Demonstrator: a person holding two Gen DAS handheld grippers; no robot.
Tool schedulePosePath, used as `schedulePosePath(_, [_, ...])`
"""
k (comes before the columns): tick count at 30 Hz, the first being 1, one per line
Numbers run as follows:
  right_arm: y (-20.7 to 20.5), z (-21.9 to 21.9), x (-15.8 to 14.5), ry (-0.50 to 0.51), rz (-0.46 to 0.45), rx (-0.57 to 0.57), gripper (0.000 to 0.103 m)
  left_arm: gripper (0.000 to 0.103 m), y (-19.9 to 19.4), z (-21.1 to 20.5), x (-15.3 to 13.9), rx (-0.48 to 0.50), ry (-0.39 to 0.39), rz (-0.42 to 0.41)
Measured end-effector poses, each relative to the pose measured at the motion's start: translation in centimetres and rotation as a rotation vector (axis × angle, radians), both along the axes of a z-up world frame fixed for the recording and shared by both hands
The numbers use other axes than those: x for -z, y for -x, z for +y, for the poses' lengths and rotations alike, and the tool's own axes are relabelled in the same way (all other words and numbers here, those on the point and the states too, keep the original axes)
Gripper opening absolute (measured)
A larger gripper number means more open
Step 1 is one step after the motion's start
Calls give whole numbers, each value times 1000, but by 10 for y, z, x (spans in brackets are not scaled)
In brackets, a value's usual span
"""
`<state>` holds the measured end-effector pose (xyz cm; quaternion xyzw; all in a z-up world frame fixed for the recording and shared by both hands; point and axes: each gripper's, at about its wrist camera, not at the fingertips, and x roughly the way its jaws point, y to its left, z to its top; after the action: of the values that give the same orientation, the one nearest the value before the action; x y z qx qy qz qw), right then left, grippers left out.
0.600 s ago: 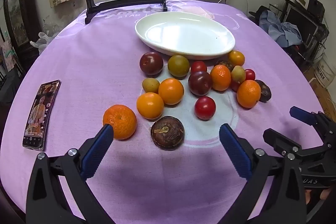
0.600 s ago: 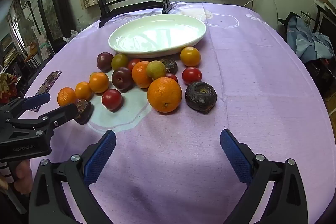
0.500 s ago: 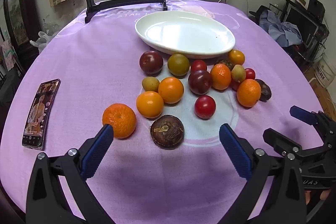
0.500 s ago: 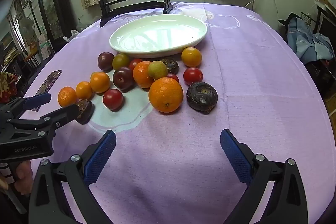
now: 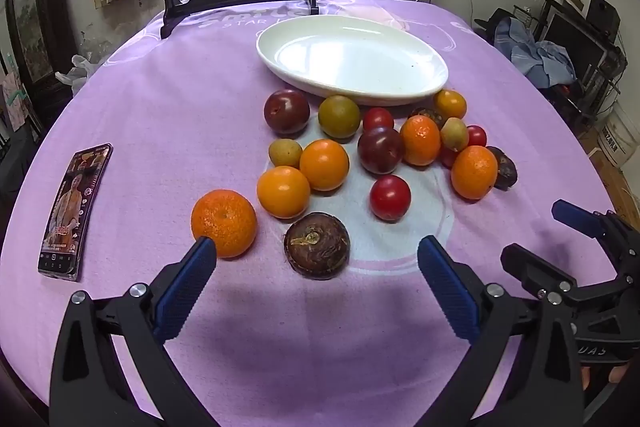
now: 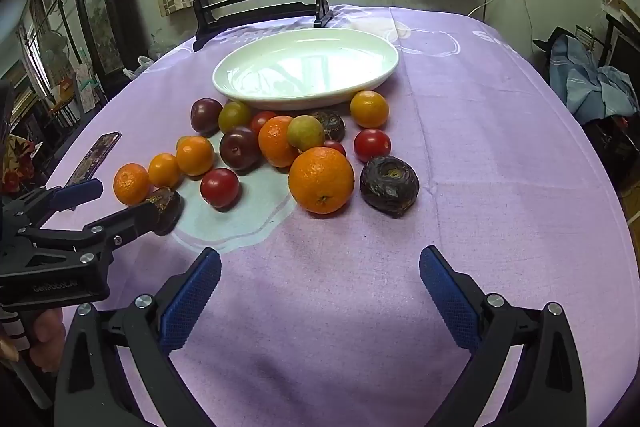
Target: Organize fruits
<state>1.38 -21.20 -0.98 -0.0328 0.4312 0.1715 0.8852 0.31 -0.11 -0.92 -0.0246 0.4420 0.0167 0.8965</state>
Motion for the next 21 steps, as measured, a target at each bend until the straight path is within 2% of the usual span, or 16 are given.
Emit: schedulePosePath(21, [1,0,1,-1,3,1,100,99,3,1,2,-2,4,10])
